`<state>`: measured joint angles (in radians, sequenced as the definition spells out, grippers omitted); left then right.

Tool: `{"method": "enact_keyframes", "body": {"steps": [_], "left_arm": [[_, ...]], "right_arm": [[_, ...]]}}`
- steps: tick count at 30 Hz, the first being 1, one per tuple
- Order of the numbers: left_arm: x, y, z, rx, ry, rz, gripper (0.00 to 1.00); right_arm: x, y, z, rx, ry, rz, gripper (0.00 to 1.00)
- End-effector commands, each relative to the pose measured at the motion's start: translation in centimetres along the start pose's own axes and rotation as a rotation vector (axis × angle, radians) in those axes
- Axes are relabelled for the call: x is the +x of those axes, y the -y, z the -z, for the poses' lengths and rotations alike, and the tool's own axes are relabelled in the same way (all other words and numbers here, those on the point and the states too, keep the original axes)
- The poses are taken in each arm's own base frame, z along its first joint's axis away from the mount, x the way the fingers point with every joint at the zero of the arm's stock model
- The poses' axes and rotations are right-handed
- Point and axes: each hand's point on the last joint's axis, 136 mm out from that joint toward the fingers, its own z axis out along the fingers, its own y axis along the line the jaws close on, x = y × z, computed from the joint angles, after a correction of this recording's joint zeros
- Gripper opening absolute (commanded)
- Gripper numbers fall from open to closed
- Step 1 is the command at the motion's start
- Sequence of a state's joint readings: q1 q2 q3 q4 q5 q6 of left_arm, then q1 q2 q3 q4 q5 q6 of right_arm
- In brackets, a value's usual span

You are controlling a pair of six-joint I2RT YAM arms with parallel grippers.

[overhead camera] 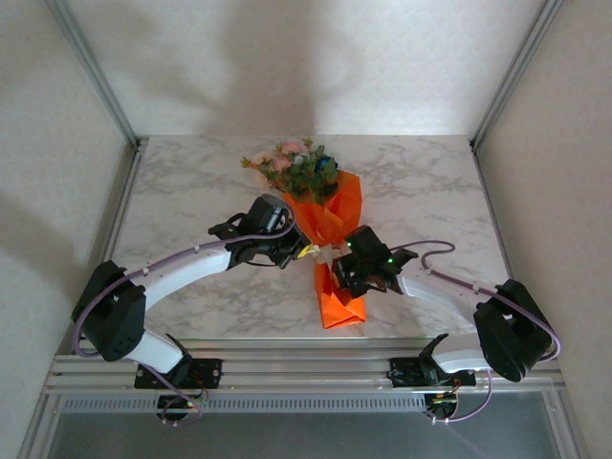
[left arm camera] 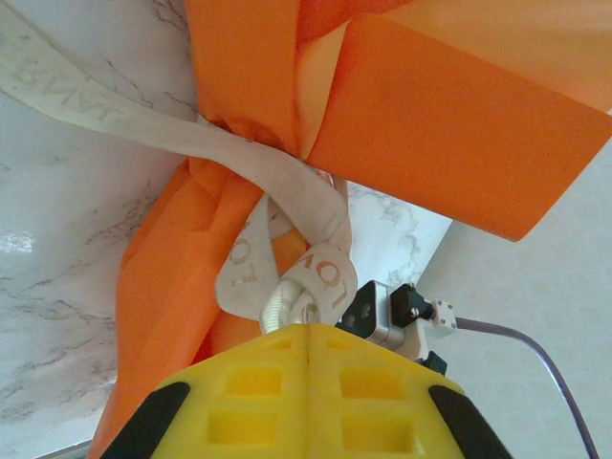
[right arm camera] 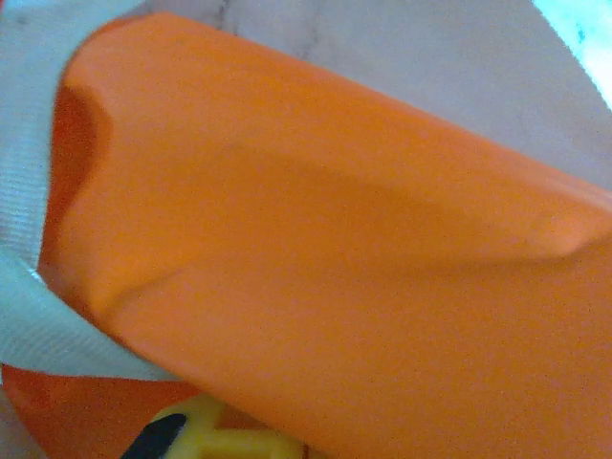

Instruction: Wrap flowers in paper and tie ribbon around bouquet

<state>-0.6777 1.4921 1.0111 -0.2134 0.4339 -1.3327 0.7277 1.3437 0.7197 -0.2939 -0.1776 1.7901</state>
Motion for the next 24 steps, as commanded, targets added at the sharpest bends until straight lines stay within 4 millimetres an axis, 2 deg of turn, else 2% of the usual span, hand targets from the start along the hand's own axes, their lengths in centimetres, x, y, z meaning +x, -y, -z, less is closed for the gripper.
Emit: {"method": "enact_keyframes", "body": {"steps": [1,5,12,19,24], "left_arm": [[0.5,-0.6,-0.4,-0.004,-0.021,-0.007,0.0],[0.5,-1.3,-1.0,-0.016,-0.025,-0.006,0.0],[0.3,-1.5,-1.1,-0.029,-0.016,-0.014,0.0],[0.3,-1.4,-1.1,-0.027,-0.015,-0.017,0.0],[0.2,-1.2,-1.1,-0.024,-0.014,-0.019,0.0]], "right_arm": [[-0.2,-1.6,0.6,-0.032,0.048,-0.001,0.15],[-0.2,-1.6,1.1,-0.013,0.055,-0.002,0.25],[-0.5,-1.0,2.9,0.009,0.094,-0.009,0.32],[-0.2,-1.3,5.3,-0.025,0.103,-0.019,0.35],[-0.2,-2.3,7.3,-0.089,0.125,-0.046,0.37]]}}
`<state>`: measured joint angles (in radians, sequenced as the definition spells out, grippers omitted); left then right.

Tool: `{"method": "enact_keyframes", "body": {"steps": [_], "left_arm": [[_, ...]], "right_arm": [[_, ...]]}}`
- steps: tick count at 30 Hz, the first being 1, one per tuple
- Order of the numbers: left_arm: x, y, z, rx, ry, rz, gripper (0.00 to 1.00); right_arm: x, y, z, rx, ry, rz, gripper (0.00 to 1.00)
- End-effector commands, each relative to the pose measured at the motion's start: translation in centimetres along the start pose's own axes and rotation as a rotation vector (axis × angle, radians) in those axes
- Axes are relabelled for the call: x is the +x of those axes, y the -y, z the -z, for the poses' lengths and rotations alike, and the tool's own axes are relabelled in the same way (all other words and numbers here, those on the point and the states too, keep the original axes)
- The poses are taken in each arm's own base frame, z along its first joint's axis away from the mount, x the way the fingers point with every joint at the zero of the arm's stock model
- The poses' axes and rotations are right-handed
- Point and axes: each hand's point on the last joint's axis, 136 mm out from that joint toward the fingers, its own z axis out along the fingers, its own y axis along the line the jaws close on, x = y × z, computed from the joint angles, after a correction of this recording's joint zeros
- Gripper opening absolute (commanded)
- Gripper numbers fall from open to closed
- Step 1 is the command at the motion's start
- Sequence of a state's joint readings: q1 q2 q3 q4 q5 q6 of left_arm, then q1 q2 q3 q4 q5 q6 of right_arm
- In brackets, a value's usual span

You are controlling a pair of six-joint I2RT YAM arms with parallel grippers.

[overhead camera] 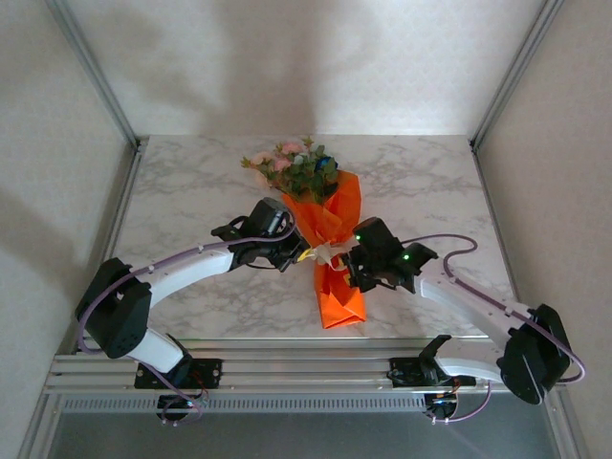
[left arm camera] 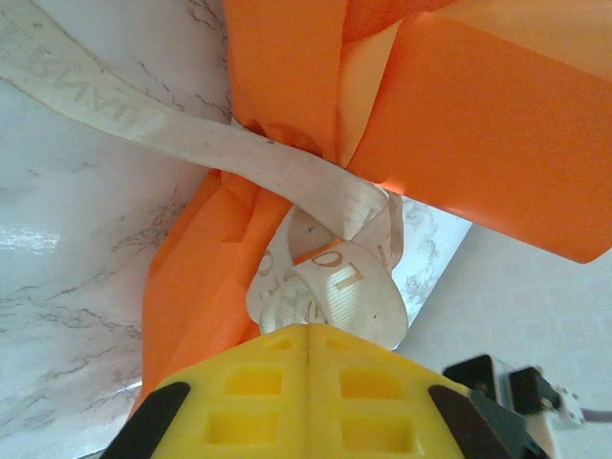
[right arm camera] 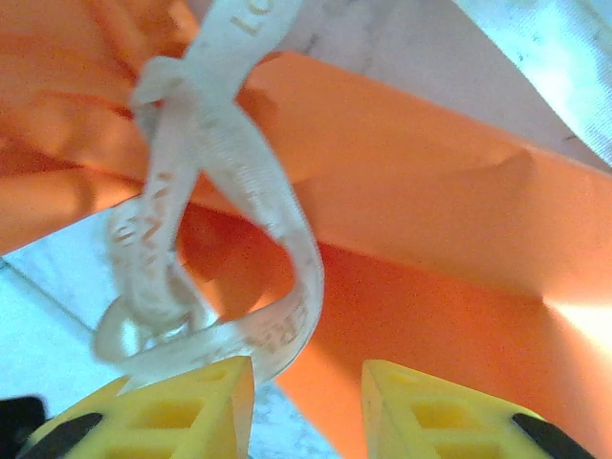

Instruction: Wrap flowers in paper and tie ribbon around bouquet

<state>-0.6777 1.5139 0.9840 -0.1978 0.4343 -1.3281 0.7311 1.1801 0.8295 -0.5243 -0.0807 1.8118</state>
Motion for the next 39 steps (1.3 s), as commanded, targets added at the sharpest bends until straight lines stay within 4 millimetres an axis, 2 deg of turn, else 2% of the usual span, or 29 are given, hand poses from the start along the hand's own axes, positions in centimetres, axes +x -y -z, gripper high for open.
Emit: {"method": "enact_keyframes", "body": {"steps": [1,8,12,17,22,25,30,32,36,39], "left_arm": [[0.3,0.3,-0.2,0.008,-0.009,-0.026,0.0],[0.2,0.5,-0.3,0.006,-0.01,-0.031,0.0],[0.2,0.7,-0.2,0.006,-0.01,-0.036,0.0],[0.2,0.9,-0.1,0.008,-0.01,-0.04,0.0],[0.1,1.1,-0.2,0.011,-0.013,-0.042,0.0],[0.0,1.3,-0.2,0.013,-0.013,-0.045,0.0],[-0.1,1.5,-0.2,0.011,-0.009,-0.051,0.0],[-0.1,1.5,-0.2,0.009,-0.01,-0.053,0.0],[-0.2,1.6,-0.2,0.008,-0.01,-0.054,0.0],[-0.2,1.7,-0.3,0.008,-0.012,-0.056,0.0]], "right_arm": [[-0.5,-0.9,1.4,-0.048,0.046,-0.051,0.37],[-0.2,-4.7,-1.4,-0.149,0.028,-0.109,0.35],[-0.8,-5.7,-2.5,-0.141,0.044,-0.099,0.34],[-1.6,-6.0,-3.0,-0.128,0.062,-0.091,0.32],[-1.7,-6.0,-3.5,-0.116,0.063,-0.084,0.25],[-2.0,-5.9,-3.6,-0.113,0.073,-0.085,0.12],[-2.5,-5.9,-3.4,-0.101,0.092,-0.088,0.03],[-2.7,-5.9,-3.4,-0.104,0.093,-0.09,0.05],[-2.6,-6.0,-3.7,-0.105,0.08,-0.089,0.27],[-2.5,-5.8,-4.1,-0.1,0.074,-0.096,0.34]]}}
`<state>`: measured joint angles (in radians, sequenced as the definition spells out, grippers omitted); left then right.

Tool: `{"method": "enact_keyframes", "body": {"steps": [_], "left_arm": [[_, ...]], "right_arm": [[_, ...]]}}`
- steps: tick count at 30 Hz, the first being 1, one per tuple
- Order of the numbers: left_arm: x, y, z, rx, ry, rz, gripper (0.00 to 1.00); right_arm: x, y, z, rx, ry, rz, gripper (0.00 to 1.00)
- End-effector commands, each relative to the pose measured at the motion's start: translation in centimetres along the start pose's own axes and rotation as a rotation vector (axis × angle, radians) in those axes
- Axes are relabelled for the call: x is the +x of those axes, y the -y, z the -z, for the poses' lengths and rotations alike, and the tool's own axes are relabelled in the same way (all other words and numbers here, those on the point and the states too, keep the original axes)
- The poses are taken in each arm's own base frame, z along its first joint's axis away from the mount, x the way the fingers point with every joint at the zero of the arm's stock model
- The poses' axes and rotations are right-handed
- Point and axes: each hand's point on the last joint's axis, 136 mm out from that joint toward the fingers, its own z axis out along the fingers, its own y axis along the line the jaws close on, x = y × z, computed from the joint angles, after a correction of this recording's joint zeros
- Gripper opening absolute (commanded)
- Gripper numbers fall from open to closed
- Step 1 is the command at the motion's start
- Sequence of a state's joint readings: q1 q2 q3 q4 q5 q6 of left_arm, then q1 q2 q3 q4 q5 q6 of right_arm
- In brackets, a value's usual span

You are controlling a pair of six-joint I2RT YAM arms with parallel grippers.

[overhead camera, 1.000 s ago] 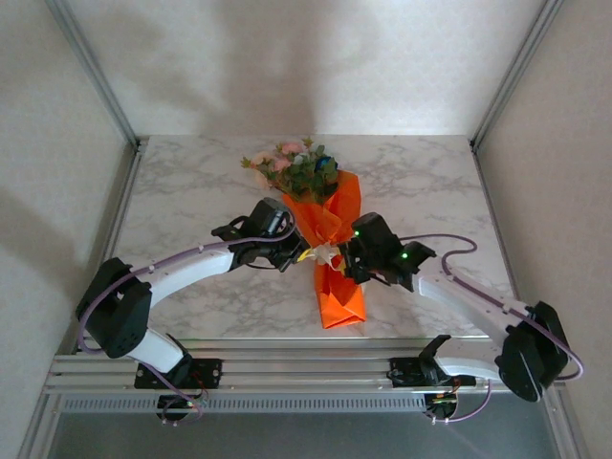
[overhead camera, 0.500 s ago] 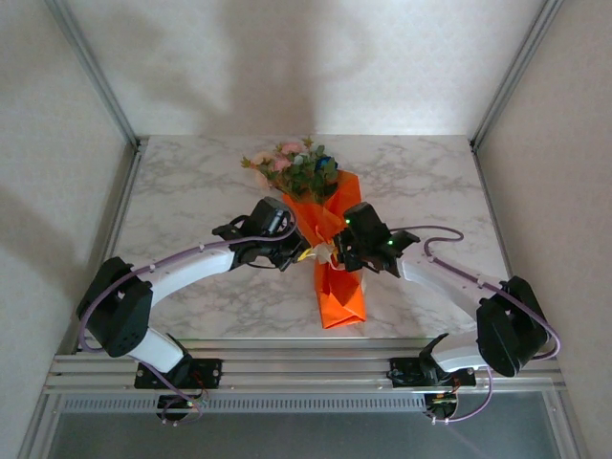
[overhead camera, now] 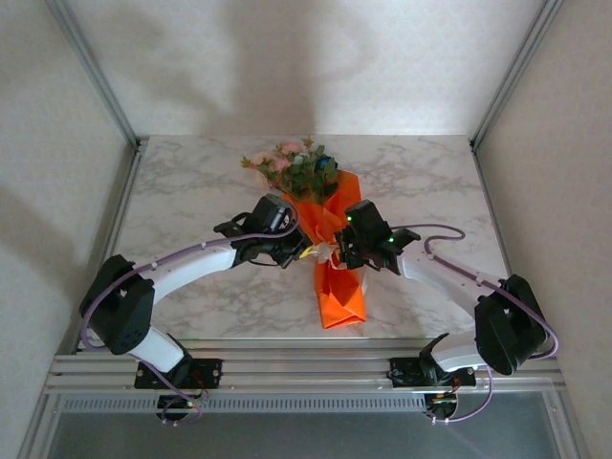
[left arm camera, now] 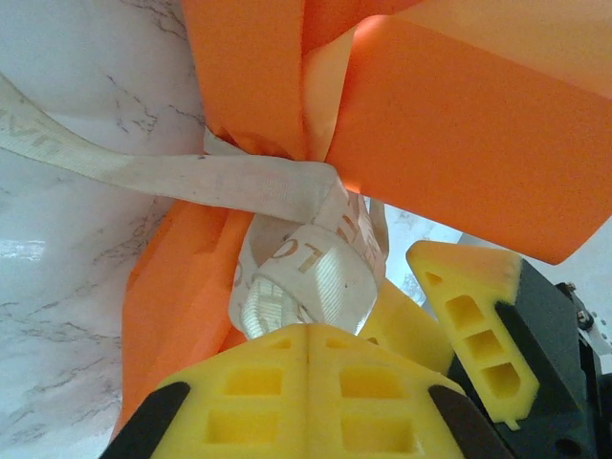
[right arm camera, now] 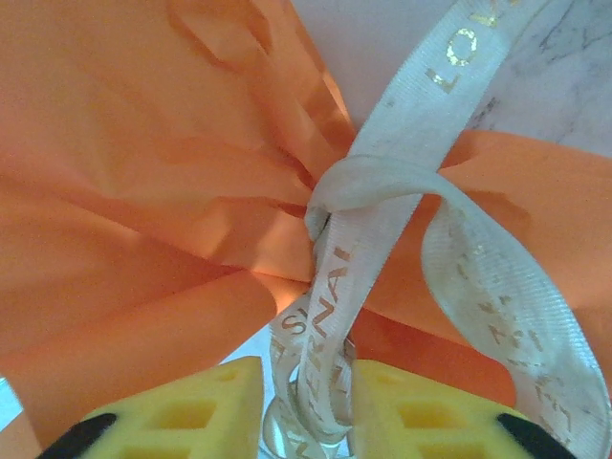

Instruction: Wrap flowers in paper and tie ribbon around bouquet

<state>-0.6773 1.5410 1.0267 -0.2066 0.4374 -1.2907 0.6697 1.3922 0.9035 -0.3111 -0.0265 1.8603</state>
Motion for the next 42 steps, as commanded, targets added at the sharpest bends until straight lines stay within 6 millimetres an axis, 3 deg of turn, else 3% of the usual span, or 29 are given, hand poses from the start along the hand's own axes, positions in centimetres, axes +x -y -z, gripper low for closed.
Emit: {"method": "enact_keyframes", "body": {"steps": [1,7,11,12,18,23,34,42], "left_arm": [[0.0,0.6,-0.1,0.001,-0.012,-0.017,0.0],[-0.1,0.8,-0.1,0.004,-0.012,-0.02,0.0],[-0.2,0.7,-0.1,-0.001,-0.013,-0.02,0.0],[-0.2,0.7,-0.1,-0.003,-0.012,-0.02,0.0],[-1.3,0.5,0.5,-0.029,0.028,-0.029,0.0],[-3.3,0.1,1.4,-0.049,0.073,-0.026,0.0],[-7.3,0.8,3.1,-0.018,0.136,-0.012,0.0],[-7.4,-1.0,3.3,-0.059,0.137,-0.003,0.0]], "right_arm": [[-0.2,-0.4,-0.4,0.001,0.012,-0.007,0.34],[-0.3,-0.8,-1.0,-0.007,0.013,-0.009,0.27],[-0.5,-0.7,-1.2,-0.005,0.026,-0.015,0.01],[-0.6,-0.8,-1.1,-0.009,0.031,-0.017,0.0],[-1.5,-1.5,1.0,-0.035,0.079,-0.012,0.0],[-3.8,-2.1,2.3,-0.081,0.122,-0.027,0.0],[-8.0,-4.1,3.0,-0.17,0.175,-0.038,0.0],[-10.3,-4.0,3.4,-0.197,0.202,-0.068,0.0]]}}
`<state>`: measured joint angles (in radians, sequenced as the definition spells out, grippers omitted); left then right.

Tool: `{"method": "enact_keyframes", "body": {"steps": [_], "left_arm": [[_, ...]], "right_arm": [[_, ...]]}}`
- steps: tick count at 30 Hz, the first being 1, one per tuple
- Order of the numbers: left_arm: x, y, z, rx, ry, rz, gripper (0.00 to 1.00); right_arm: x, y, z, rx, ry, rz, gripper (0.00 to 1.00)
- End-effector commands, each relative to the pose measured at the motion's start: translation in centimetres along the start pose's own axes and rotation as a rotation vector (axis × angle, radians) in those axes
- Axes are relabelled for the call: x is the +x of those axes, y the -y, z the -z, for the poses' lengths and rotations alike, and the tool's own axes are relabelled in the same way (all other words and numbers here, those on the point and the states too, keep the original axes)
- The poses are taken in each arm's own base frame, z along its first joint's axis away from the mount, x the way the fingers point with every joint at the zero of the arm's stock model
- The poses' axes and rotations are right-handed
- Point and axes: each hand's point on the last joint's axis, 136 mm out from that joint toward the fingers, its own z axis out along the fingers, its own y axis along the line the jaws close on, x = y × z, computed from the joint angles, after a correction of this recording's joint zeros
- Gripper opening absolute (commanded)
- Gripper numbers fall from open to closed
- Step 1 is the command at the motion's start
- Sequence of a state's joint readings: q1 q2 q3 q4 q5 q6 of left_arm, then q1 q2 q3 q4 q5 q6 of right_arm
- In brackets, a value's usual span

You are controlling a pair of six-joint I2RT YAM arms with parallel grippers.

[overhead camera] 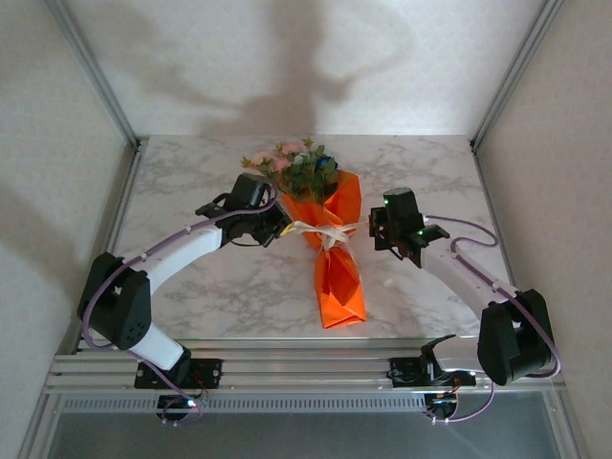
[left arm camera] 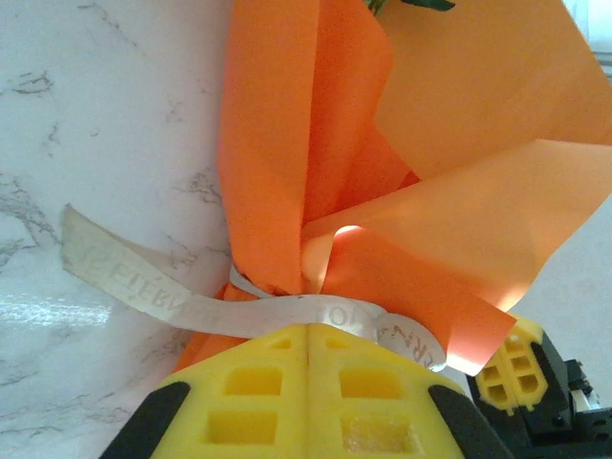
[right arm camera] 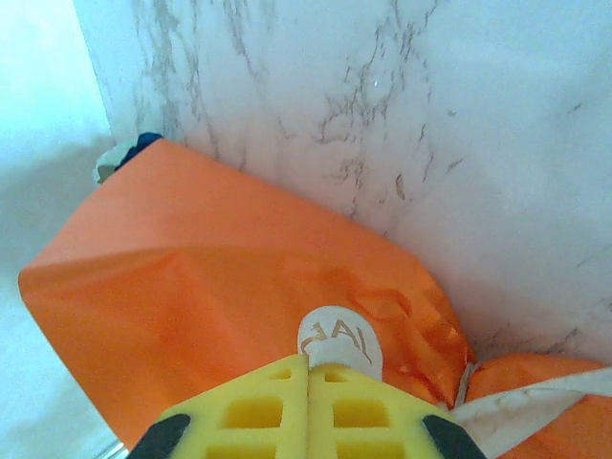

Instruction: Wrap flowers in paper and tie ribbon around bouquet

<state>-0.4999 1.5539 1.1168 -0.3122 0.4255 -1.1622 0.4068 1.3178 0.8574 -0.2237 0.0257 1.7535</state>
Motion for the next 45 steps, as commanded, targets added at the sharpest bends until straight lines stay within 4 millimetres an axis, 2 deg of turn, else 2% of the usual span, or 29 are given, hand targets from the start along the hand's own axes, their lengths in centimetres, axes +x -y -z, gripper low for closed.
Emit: {"method": "enact_keyframes", "body": {"steps": [1,9,13,17,22,26,31,45], "left_arm": [[0.0,-1.7,0.2,-0.049,0.003,-0.005,0.0],[1.5,-5.3,1.2,-0.099,-0.011,0.011,0.0],[1.4,-6.8,1.5,-0.124,0.004,0.018,0.0],[0.0,-7.4,1.6,-0.134,0.042,0.016,0.0],[-2.7,-7.8,1.8,-0.184,0.114,-0.003,0.0],[-4.2,-8.8,1.7,-0.227,0.142,-0.007,0.0],[-5.5,-9.5,2.0,-0.246,0.177,-0.003,0.0],[-7.6,-10.5,2.7,-0.265,0.238,0.034,0.0]], "right_arm": [[-0.6,-0.2,0.5,-0.023,0.01,0.021,0.0],[-2.6,1.8,0.7,-0.028,0.069,0.006,0.0],[-3.8,2.6,0.4,-0.024,0.093,0.001,0.0],[-5.0,3.6,-0.2,-0.021,0.107,-0.018,0.0],[-6.7,3.5,-0.8,-0.035,0.135,-0.023,0.0],[-7.7,3.5,-1.3,-0.03,0.147,-0.035,0.0],[-8.6,3.3,-1.6,-0.025,0.165,-0.027,0.0],[-10.8,4.7,-1.9,0.008,0.22,-0.047,0.0]]}}
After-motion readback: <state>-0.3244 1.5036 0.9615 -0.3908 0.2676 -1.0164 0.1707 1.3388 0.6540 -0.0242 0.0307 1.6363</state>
